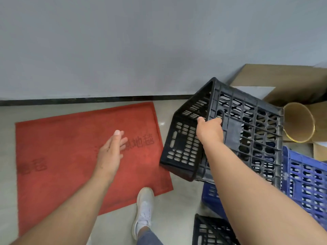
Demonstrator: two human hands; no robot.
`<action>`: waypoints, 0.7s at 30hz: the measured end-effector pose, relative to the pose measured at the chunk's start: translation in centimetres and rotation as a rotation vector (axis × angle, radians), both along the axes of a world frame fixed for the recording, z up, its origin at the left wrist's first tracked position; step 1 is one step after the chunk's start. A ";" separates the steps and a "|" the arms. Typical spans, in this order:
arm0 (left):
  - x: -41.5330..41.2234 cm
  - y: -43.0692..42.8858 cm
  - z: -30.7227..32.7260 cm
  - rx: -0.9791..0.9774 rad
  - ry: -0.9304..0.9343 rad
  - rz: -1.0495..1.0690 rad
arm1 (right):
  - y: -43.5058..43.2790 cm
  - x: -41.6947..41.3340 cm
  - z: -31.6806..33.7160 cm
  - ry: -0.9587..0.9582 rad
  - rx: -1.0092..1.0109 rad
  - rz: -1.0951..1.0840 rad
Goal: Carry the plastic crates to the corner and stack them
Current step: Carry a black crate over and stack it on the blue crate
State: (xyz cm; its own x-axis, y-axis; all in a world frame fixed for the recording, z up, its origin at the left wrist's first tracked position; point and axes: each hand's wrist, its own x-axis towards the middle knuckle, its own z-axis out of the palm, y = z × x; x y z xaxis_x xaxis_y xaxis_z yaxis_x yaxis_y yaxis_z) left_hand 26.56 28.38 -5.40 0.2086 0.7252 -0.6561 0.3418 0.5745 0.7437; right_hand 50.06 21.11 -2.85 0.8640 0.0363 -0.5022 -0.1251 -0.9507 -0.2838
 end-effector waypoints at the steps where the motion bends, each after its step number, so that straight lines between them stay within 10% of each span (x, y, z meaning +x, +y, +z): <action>1: -0.1 -0.1 -0.2 -0.003 0.001 0.002 | -0.1 -0.1 -0.3 -0.011 0.003 -0.006; 21: -3.7 1.3 -0.4 0.021 -0.010 -0.007 | -2.7 -0.2 3.3 -0.295 -0.111 -0.004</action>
State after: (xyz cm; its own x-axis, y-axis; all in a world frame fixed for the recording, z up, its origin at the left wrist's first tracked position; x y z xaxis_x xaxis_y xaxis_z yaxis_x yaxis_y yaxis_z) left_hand 22.88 29.72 -5.80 0.2205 0.7374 -0.6384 0.3379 0.5562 0.7592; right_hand 49.82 18.36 0.44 0.9730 -0.0086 -0.2307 -0.0568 -0.9775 -0.2029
